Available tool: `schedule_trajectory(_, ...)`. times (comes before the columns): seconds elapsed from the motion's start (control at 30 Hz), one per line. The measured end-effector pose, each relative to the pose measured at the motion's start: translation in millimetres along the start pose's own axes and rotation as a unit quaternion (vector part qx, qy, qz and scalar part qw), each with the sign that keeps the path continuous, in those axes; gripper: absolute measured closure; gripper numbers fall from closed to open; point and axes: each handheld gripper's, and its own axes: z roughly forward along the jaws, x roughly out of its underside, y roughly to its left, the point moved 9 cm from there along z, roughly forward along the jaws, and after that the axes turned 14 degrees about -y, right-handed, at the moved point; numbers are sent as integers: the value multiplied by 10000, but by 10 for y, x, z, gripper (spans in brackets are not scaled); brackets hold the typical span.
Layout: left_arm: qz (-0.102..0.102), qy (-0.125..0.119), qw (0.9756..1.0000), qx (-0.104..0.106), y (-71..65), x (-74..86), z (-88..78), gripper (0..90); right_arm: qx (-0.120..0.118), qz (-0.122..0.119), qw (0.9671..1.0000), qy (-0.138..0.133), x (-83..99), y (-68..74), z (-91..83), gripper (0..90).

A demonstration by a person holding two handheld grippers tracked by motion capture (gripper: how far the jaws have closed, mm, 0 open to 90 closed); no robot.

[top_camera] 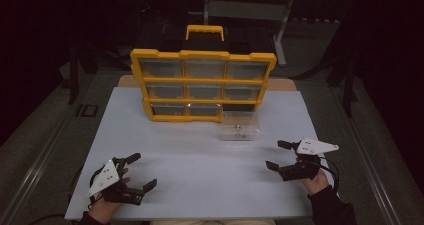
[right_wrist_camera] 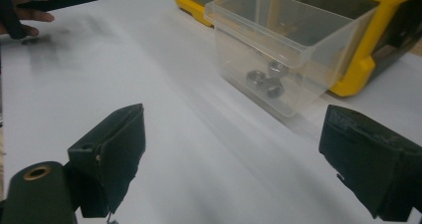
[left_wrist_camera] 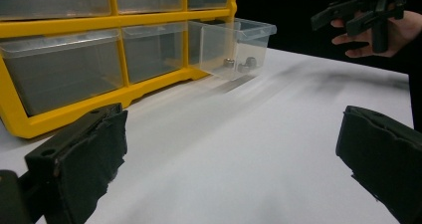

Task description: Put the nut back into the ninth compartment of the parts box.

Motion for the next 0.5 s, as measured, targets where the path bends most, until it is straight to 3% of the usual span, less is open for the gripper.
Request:
schedule_trajectory(0.23,9,0,10000,7,-2,-1,-1,0,175,-54,9998,-21,130,-26,-79,112)
schedule_trajectory(0.5,11,-2,10000,10,-3,-2,0,0,265,146,9995,-16,284,-39,-175,113)
